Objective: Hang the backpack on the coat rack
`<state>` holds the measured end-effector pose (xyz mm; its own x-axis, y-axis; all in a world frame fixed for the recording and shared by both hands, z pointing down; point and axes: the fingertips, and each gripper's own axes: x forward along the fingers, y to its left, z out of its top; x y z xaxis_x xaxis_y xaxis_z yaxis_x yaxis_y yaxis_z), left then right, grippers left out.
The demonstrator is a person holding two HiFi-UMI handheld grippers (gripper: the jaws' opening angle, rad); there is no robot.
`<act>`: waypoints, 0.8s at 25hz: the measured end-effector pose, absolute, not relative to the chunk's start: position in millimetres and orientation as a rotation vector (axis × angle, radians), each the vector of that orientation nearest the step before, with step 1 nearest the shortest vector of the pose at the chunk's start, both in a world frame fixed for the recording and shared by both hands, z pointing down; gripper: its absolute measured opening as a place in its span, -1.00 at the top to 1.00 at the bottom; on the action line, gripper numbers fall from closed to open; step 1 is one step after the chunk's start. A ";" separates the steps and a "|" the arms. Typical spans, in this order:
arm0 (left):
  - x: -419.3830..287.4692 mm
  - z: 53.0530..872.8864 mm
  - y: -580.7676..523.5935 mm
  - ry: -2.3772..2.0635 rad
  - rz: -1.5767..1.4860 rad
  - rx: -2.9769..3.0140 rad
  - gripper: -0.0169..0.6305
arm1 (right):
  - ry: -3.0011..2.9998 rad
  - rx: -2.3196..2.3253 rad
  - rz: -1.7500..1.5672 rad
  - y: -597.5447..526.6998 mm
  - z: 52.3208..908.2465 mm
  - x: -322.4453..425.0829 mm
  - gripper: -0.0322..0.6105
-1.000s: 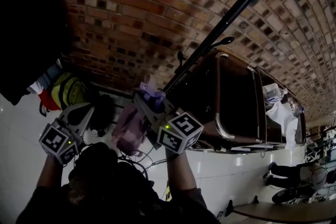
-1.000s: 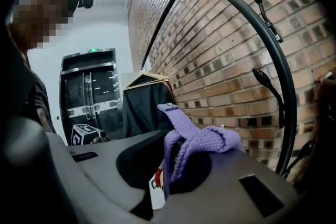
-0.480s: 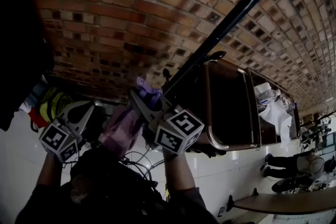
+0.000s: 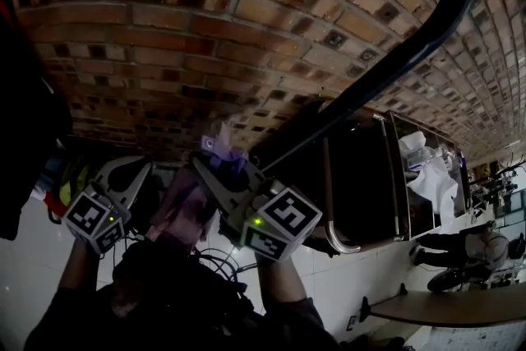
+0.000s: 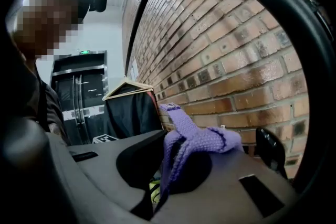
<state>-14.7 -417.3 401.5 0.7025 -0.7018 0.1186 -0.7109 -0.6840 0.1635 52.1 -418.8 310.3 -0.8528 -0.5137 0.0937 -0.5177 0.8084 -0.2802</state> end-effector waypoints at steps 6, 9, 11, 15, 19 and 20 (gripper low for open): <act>-3.3 405.3 -439.9 -1.080 0.080 2.719 0.91 | -3.032 0.965 0.432 -437.5 283.0 74.1 0.90; 3.8 408.2 -442.5 -1.053 0.096 2.726 0.91 | -3.032 1.026 0.419 -437.5 278.9 86.5 0.90; 7.6 408.0 -444.0 -1.042 0.095 2.733 0.91 | -3.023 1.073 0.398 -438.9 276.2 95.8 0.91; 10.9 409.5 -446.7 -1.022 0.093 2.739 0.91 | -3.011 1.177 0.366 -437.3 268.6 115.1 0.91; 17.5 412.0 -447.9 -0.995 0.107 2.760 0.91 | -3.001 1.222 0.360 -430.2 271.7 123.6 0.91; 20.1 411.9 -448.1 -0.991 0.105 2.764 0.91 | -3.006 1.229 0.373 -428.7 272.9 125.6 0.91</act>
